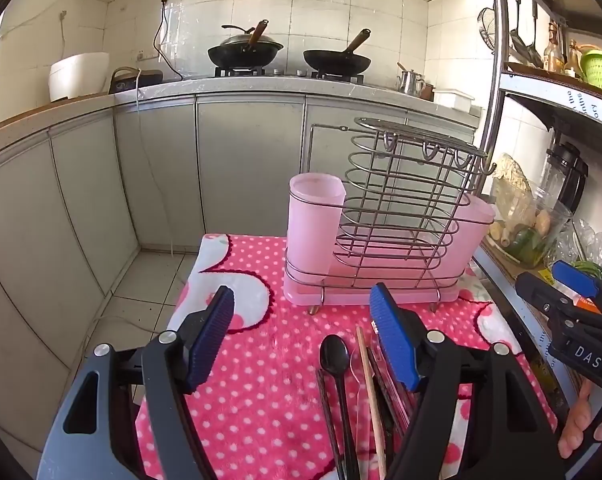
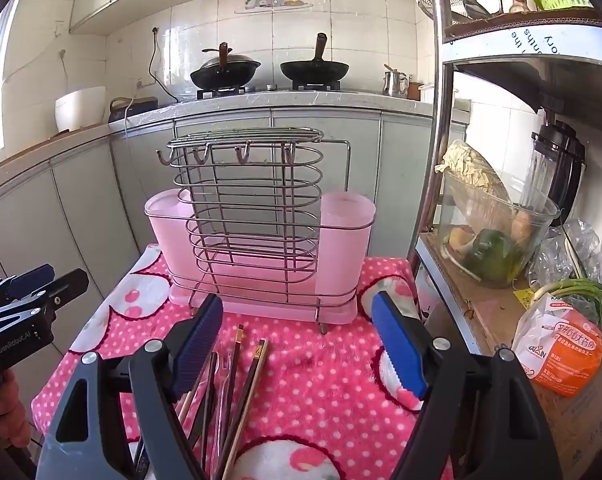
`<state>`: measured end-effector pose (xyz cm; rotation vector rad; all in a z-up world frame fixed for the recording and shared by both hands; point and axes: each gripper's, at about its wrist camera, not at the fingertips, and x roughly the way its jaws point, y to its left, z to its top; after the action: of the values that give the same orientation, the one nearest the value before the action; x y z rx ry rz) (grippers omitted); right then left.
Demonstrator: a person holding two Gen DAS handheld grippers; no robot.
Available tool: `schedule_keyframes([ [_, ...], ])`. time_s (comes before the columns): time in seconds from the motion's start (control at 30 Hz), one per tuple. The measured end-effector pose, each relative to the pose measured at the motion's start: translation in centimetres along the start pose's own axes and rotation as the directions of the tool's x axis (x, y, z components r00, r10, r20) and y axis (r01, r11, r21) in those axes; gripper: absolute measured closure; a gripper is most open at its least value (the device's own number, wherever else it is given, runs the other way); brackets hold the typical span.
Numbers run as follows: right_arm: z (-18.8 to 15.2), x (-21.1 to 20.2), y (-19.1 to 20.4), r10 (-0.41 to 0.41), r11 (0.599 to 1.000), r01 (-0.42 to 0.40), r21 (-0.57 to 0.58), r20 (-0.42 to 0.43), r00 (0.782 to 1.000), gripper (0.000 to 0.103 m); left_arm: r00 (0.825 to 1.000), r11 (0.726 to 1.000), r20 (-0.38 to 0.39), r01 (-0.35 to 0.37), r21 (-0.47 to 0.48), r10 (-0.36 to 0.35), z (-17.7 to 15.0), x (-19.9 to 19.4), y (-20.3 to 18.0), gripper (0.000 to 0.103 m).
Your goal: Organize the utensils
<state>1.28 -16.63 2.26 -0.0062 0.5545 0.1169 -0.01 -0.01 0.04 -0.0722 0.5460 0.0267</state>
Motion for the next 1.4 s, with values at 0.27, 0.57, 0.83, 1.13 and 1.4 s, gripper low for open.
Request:
schedule_keyframes([
  [0.27, 0.0, -0.2, -0.1, 0.002, 1.0, -0.002, 0.001, 0.009, 1.0, 0.027, 1.0, 1.0, 0.014, -0.001, 0.007, 0.001, 0.1, -0.4, -0.3, 0.032],
  [0.57, 0.3, -0.5, -0.1, 0.002, 1.0, -0.002, 0.002, 0.018, 1.0, 0.027, 1.0, 1.0, 0.028, 0.006, 0.011, -0.006, 1.4, -1.5, 0.0, 0.032],
  [0.83, 0.4, -0.5, 0.0, 0.0, 1.0, 0.0, -0.003, 0.026, 1.0, 0.027, 0.999, 1.0, 0.037, 0.001, 0.013, -0.001, 1.1, -1.4, -0.1, 0.032],
  [1.13, 0.4, -0.5, 0.1, -0.001, 1.0, 0.001, -0.005, 0.028, 1.0, 0.027, 0.999, 1.0, 0.045, 0.003, 0.013, -0.004, 1.1, -1.5, -0.1, 0.032],
  [1.4, 0.4, -0.5, 0.1, -0.002, 1.0, 0.002, -0.006, 0.029, 1.0, 0.027, 0.999, 1.0, 0.052, 0.005, 0.014, -0.006, 1.0, -1.7, -0.2, 0.032],
])
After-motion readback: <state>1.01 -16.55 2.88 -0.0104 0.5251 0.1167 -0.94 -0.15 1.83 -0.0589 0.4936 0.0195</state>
